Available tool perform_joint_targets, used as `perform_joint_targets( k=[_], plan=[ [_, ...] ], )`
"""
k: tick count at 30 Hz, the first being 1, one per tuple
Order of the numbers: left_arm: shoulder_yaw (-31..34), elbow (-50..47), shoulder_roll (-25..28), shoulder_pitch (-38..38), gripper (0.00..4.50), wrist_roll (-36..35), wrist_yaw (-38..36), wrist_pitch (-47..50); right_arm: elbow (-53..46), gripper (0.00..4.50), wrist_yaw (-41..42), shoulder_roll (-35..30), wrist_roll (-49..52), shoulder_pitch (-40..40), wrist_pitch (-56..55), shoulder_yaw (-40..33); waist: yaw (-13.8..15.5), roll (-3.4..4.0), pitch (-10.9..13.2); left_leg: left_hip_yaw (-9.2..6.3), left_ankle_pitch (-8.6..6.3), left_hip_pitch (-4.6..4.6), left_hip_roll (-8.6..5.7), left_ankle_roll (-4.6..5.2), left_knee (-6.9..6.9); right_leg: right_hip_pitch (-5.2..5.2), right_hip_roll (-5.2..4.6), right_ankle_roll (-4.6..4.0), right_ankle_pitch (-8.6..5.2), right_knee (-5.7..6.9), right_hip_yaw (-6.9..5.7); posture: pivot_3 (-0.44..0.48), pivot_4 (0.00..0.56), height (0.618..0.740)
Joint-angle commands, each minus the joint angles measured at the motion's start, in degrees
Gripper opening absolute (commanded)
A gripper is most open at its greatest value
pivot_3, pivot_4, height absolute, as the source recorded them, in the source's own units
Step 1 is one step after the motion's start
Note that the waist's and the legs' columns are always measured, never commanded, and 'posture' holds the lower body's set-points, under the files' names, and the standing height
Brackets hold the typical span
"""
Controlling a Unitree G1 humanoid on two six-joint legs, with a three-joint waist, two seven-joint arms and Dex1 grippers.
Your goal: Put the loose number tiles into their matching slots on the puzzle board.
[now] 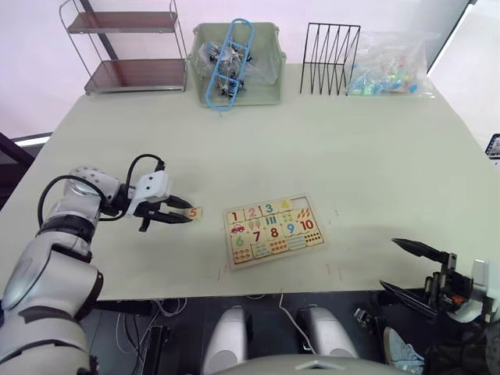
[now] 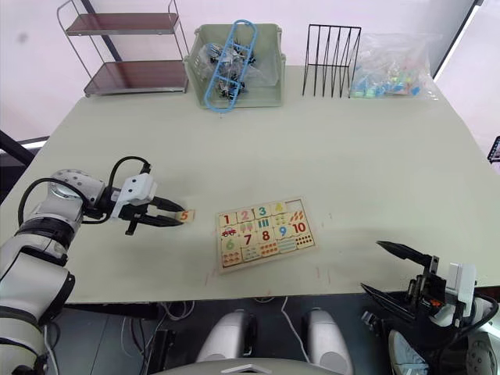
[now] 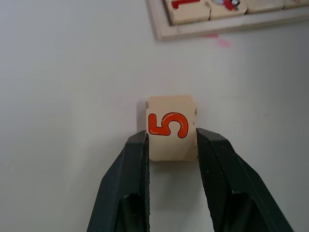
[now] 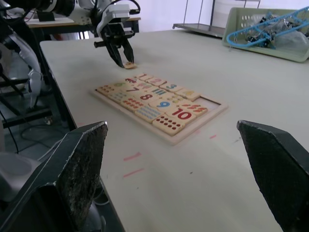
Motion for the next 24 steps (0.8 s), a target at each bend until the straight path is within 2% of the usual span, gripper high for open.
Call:
perform_joint_targets(
  k=[1, 4, 8, 17, 24],
  plan=[
    [0.7, -7.2, 2.9, 1.4, 0.93, -4.9, -1.7, 3.2, -0.2, 4.5, 0.8, -0.4, 1.6, 0.0, 0.2, -1.0, 0.0, -0.01, 0.0, -0.01, 0.0, -0.01, 0.0, 0.0, 0.0, 0.0, 0.0, 0.0, 0.0, 0.0, -0.01, 0.0, 0.15, 0.74],
    [2.4, -13.6, 4.9, 3.4, 0.93, -8.4, -1.7, 8.6, -0.1, 4.5, 1.2, -0.5, 1.8, -0.1, 0.3, -1.0, 0.0, -0.01, 0.0, -0.02, 0.0, -0.02, 0.01, 0.0, 0.0, 0.0, 0.0, 0.0, 0.0, 0.0, -0.02, 0.0, 0.15, 0.74],
    [7.0, -25.1, 8.0, 6.7, 0.93, -14.4, -1.7, 20.9, 0.8, 4.5, 2.0, -0.6, 1.9, -0.5, 0.3, -1.1, 0.0, 0.0, 0.0, -0.02, 0.0, -0.02, 0.02, 0.0, 0.01, 0.0, 0.0, 0.0, 0.0, 0.0, -0.03, 0.0, 0.15, 0.74],
    [15.8, -44.6, 10.2, 11.3, 0.93, -13.8, -0.1, 36.9, 0.7, 4.5, 2.6, -0.4, 2.3, -1.4, 0.8, -0.5, 0.0, 0.02, 0.0, 0.0, 0.0, 0.0, 0.01, 0.0, 0.01, 0.0, 0.01, 0.0, -0.01, 0.01, -0.02, 0.0, 0.15, 0.74],
    [20.1, -58.5, 7.4, 12.7, 0.93, -9.7, 11.0, 48.3, -1.3, 4.5, 1.1, 0.8, 1.7, -1.6, 1.2, 0.9, 0.1, 0.03, 0.0, -0.01, 0.0, 0.0, 0.01, 0.0, 0.01, 0.01, 0.02, 0.04, -0.03, 0.01, -0.01, 0.0, 0.15, 0.74]
  ],
)
